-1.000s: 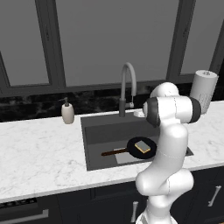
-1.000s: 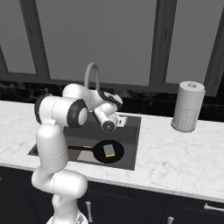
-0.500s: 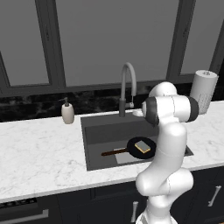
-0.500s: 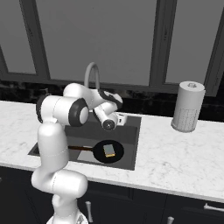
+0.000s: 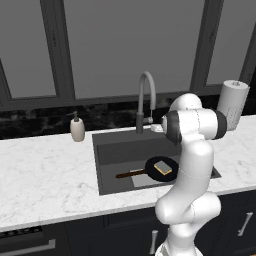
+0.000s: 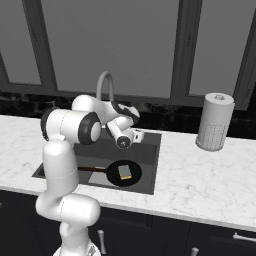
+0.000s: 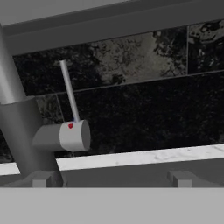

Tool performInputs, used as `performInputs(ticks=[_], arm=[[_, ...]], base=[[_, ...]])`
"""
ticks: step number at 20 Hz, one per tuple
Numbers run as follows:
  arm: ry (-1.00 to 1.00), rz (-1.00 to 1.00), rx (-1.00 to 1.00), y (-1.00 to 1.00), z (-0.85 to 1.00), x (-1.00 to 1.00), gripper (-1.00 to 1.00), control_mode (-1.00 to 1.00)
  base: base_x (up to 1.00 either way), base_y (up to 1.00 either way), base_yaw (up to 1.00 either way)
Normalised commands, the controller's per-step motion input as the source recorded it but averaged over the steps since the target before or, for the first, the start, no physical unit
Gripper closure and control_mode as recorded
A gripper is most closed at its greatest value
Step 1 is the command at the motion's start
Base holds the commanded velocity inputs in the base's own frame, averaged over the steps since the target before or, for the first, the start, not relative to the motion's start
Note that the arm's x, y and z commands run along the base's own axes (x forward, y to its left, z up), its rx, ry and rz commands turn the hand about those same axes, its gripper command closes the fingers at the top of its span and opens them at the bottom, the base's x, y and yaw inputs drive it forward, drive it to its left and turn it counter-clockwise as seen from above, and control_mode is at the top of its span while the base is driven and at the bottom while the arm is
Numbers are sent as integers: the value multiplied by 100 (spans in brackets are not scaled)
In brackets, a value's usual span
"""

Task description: Pick the pan and sponge and place them into the sink. Then turn on the water.

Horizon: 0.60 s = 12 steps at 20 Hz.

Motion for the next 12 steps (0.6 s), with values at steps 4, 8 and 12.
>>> performInputs(ticks=[4, 8, 12], arm=[[0, 0, 0, 1, 0, 4, -100, -100], [-1, 0, 0, 0, 6, 4, -100, -100], [-5, 0, 0, 0, 3, 0, -100, -100]], base=[[0, 0, 0], [0, 0, 0], [0, 0, 0]])
